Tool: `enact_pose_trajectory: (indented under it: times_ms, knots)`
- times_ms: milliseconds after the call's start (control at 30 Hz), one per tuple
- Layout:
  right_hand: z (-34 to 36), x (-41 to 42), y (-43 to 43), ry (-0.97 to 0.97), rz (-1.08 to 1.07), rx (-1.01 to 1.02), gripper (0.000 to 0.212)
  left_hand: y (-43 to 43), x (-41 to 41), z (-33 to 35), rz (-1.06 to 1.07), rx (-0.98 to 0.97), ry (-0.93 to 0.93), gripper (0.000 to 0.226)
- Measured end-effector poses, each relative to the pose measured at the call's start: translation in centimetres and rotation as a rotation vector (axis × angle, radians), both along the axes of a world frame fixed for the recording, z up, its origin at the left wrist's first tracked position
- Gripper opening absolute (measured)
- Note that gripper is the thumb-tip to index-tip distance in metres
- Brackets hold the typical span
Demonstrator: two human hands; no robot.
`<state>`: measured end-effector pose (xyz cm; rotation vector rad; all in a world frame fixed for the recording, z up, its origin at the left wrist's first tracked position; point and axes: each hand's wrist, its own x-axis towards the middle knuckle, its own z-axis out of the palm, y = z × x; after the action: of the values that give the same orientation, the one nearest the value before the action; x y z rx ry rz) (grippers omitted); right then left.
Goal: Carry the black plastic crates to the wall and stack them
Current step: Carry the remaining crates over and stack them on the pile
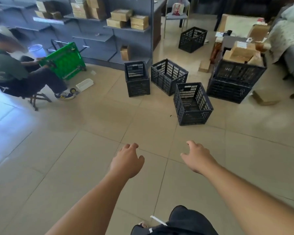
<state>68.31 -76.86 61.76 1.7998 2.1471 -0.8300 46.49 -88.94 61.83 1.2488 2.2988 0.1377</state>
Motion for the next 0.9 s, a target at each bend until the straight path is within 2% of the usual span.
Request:
enact_pose_trajectory:
  times_ms: [300,633,900]
  knots:
    - [-1.3,-1.5,14.8,0.043,-0.152,0.0,0.059,18.3,-2.4,0.1,-0.133,0.01,-0.012,0.055]
    - [0.7,-6.5,32.5,0.026,-0.051,0.055,0.051,35.7,-5.6,1.9,-0.151,0.0,0.032,0.056]
    - [-0.8,-14.2,44.1,0.0,-0.029,0.034,0.053,47.0,-13.8,0.1,-0.165,-0.027,0.05,0.056]
